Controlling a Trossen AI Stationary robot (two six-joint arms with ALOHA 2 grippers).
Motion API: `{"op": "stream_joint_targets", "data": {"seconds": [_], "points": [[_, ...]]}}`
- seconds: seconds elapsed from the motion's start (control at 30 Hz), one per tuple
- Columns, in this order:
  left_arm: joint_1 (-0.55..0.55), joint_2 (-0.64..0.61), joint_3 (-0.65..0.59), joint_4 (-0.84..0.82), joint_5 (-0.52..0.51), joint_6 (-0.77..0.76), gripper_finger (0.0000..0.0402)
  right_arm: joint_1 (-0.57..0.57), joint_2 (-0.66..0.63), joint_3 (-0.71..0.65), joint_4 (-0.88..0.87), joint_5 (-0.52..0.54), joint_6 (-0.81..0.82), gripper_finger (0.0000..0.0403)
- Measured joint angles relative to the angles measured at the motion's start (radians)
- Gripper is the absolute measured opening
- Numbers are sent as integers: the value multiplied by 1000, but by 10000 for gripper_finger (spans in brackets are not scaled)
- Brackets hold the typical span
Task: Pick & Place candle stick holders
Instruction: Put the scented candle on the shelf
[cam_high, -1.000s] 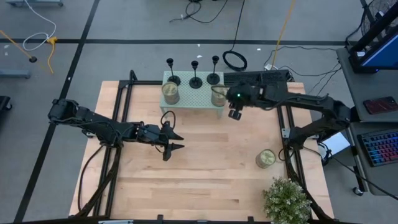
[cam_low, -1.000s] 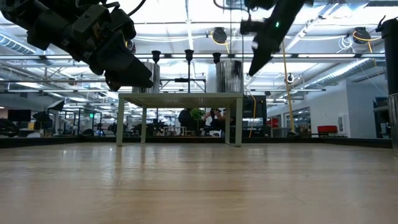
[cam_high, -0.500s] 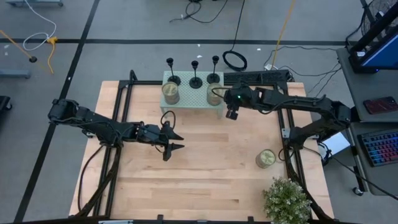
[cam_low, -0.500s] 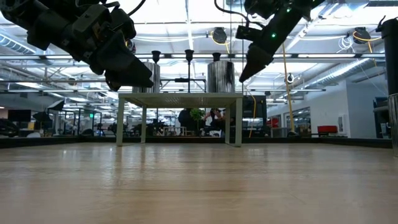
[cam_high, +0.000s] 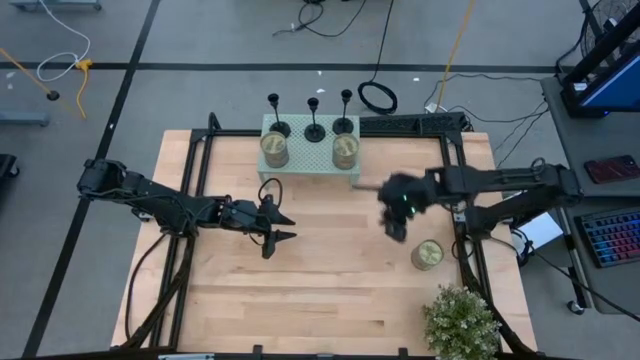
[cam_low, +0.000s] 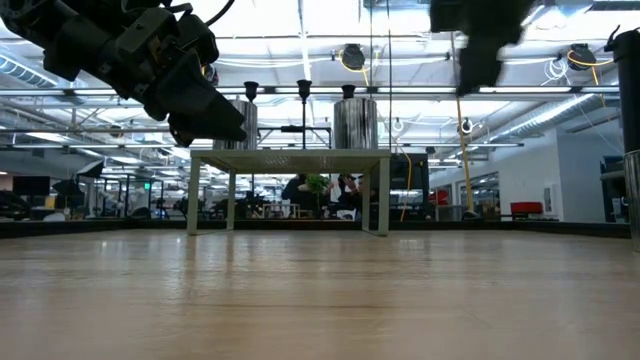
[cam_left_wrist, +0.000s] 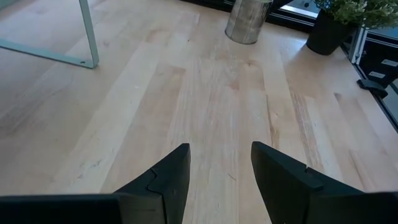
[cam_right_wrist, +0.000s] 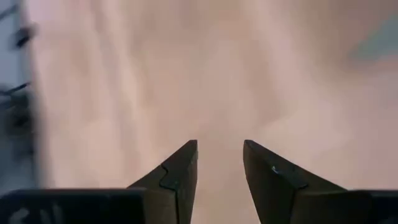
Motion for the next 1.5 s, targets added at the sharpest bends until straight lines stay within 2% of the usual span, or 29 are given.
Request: {"op": "stream_joint_targets", "data": {"seconds": [0.07, 0.33, 0.47, 0.63, 0.87, 0.97, 1.1, 1.2, 1.33, 1.5], "points": [[0, 0, 0, -1, 0, 0, 175, 76, -2, -12, -56, -46, 127, 123], [0, 0, 0, -2, 0, 35, 175, 347, 6, -98, -310, -64, 618, 123], [0, 0, 0, -7, 0, 35, 175, 455, 6, -156, -321, -68, 824, 123], [0, 0, 0, -7, -7, 35, 175, 547, 6, -217, -262, -91, 933, 123], [0, 0, 0, -7, -7, 35, 175, 583, 6, -266, -253, -31, 872, 107], [0, 0, 0, -7, -7, 35, 175, 583, 5, -281, -250, -13, 806, 76], [0, 0, 0, -7, -7, 30, 175, 583, 4, -287, -241, -11, 700, 15], [0, 0, 0, -4, -6, 23, 175, 583, 4, -285, -195, 4, 639, 8], [0, 0, 0, 57, 55, 77, 175, 565, 7, -268, 7, 50, 533, 3], [-18, -1, 4, 212, 189, 204, 175, 517, 23, -268, 372, 89, 209, 2]]}}
